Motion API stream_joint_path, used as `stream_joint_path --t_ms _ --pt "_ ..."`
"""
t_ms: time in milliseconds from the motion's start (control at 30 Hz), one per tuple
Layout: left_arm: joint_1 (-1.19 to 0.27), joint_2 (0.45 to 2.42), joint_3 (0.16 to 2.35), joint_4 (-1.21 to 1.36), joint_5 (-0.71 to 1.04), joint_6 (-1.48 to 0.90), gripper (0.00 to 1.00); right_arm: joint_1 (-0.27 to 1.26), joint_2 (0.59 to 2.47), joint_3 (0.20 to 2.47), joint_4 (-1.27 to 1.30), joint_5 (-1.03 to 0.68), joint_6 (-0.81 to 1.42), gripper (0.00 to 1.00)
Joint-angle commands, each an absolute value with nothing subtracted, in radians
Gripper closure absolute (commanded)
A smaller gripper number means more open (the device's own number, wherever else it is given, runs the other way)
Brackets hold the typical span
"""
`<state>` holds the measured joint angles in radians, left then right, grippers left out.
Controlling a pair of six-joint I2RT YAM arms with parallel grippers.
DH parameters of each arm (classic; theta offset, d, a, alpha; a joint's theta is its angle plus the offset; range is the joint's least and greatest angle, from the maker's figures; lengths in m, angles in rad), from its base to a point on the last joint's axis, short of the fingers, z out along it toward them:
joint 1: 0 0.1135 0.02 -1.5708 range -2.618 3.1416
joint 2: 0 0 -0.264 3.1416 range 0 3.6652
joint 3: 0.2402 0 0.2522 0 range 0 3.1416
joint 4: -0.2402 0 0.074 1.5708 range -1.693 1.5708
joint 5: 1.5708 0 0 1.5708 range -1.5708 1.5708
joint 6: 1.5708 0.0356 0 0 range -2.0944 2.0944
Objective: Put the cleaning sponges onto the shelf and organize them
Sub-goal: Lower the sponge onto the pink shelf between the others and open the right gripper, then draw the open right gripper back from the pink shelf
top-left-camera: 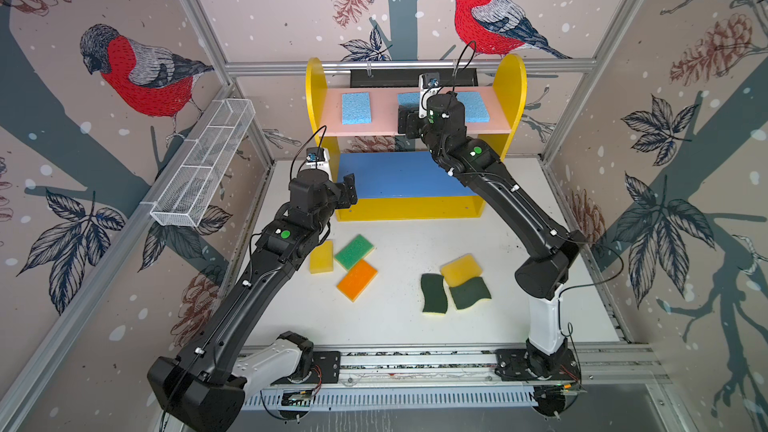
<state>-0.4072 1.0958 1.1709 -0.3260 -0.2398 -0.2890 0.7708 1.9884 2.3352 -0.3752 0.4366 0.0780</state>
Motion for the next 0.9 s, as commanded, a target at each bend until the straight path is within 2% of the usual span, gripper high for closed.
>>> stream_joint_path --t_ms 0,200,333,467,600,767,867 --pt "-0.405 1.082 1.166 -0.307 -0.235 -0.291 0.19 0.777 1.96 2.336 -0.369 0.41 0.084 0.06" --pt "-0.405 1.062 1.161 -0.326 -0.239 -0.298 0.19 0.79 1.903 2.292 -0.37 0.403 0.078 0.04" --pt "-0.405 1.053 1.16 -0.341 -0.239 -0.307 0.19 0.794 1.856 2.24 -0.38 0.38 0.078 0.07" --pt "-0.405 1.04 1.161 -0.35 -0.232 -0.31 0.19 0.79 1.79 2.143 -0.367 0.358 0.068 0.26" --pt "-0.405 1.036 1.164 -0.352 -0.224 -0.315 0.2 0.768 1.727 2.049 -0.349 0.345 0.087 0.4" --pt "-0.405 1.042 1.169 -0.354 -0.221 -0.318 0.2 0.73 1.699 1.996 -0.345 0.256 0.112 0.53" --pt "-0.405 1.045 1.17 -0.353 -0.221 -0.32 0.2 0.712 1.703 1.987 -0.342 0.231 0.124 0.55"
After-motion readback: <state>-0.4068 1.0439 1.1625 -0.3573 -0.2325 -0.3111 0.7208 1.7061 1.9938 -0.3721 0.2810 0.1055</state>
